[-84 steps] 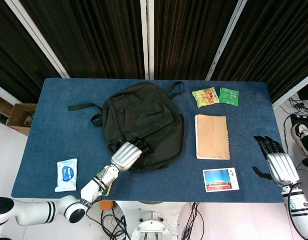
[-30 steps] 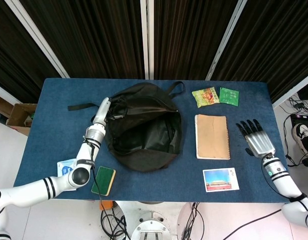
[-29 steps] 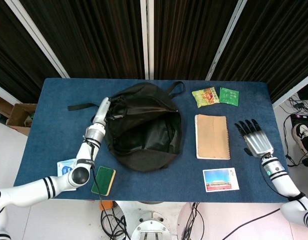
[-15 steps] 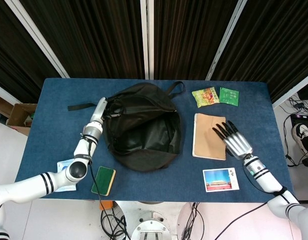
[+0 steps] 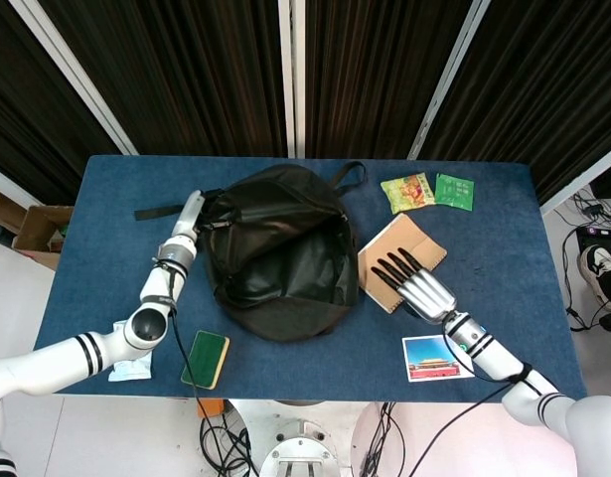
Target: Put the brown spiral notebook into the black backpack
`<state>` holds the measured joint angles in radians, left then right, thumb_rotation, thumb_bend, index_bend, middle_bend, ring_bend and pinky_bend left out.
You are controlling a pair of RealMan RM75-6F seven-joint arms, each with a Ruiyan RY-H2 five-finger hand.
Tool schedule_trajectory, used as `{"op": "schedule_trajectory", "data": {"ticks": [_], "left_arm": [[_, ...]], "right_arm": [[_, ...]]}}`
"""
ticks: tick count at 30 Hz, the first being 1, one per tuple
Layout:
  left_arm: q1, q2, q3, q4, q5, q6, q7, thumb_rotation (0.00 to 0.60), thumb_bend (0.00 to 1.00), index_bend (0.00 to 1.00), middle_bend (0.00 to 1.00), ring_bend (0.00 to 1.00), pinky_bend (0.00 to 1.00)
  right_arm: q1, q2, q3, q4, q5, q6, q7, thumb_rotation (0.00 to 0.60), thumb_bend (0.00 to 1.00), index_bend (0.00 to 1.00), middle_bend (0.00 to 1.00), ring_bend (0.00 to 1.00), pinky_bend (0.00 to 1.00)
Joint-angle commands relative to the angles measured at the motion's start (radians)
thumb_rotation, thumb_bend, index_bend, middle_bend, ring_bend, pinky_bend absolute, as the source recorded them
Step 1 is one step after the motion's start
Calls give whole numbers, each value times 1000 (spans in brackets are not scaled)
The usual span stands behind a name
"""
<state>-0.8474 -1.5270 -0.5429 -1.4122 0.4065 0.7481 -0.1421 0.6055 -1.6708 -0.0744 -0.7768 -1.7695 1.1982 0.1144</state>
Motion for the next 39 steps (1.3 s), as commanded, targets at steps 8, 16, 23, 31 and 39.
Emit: {"op": "schedule_trajectory", "data": {"ticks": [8,16,23,31,39], "left_arm": [[-18,7,13,29,-48,-17,-7,600,479,650,650,537,322],[-33,9,21,34,-78,-13,-1,600,479,649,649,537,322],[-34,11,26,35,-87,-17,-8,600,479,648,648,536,322],[-30,11,24,38,-84,-21,-26,600,479,646,648,536,322],[-24,19,19,25,-68,-18,-42,600,479,640,646,536,322]], "right_arm": [[17,19,5,-8,50,-78,-3,600,176,36,134,0,77],[48,-41,15,72,66,-119,23,600,176,38,142,0,77],[69,-93,15,129,62,-110,56,600,411,65,172,9,132],[89,-137,45,173,87,-92,88,600,696,70,179,19,176],[129,-163,104,145,137,-109,55,600,571,73,178,22,228]]}}
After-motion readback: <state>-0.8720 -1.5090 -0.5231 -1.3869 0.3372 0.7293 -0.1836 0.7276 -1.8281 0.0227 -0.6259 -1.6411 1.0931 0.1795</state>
